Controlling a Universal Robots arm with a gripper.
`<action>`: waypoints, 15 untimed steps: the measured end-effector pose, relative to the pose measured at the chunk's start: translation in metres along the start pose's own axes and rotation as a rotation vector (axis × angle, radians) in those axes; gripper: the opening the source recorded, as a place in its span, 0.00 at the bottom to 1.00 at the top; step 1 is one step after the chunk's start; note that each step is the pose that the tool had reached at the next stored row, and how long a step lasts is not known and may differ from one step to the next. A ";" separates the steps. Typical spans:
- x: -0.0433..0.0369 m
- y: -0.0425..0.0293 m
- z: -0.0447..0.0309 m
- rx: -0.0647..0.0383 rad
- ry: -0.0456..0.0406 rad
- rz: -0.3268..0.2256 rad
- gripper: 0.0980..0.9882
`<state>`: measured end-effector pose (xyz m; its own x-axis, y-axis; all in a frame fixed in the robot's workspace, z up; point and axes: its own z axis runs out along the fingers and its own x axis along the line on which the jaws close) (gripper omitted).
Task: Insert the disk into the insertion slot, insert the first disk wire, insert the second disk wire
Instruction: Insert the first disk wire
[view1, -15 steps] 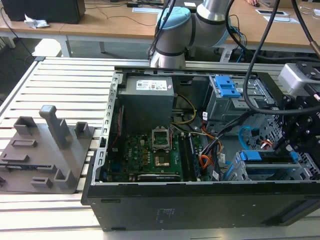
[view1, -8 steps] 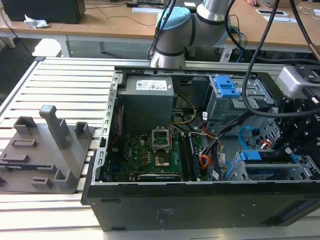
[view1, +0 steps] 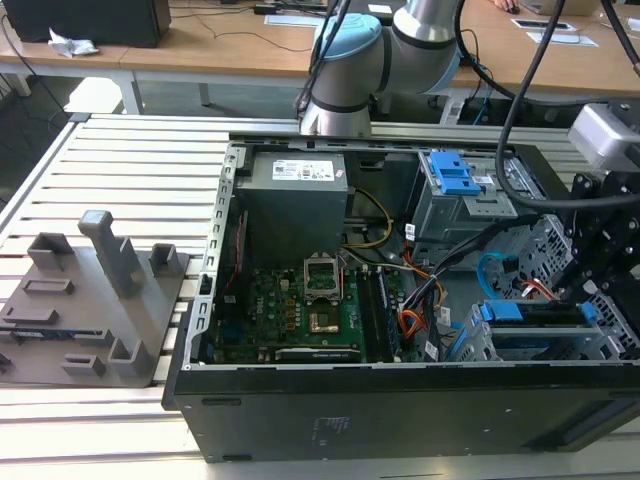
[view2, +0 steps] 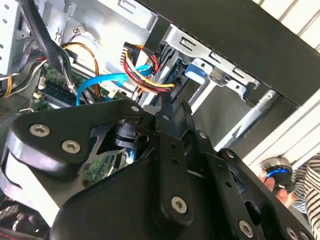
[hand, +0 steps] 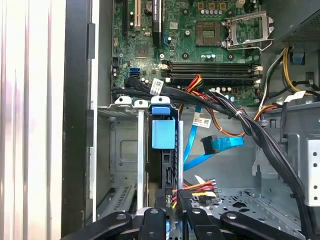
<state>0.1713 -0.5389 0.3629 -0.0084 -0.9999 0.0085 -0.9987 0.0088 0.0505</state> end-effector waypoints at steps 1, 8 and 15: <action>-0.0002 0.0001 -0.0022 0.000 0.0000 0.000 0.16; -0.0004 0.0010 -0.0210 0.000 -0.0003 0.000 0.01; -0.0002 0.0251 -0.0199 0.000 -0.0001 0.000 0.01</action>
<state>0.1472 -0.5384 0.3841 -0.0083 -0.9999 0.0084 -0.9987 0.0087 0.0506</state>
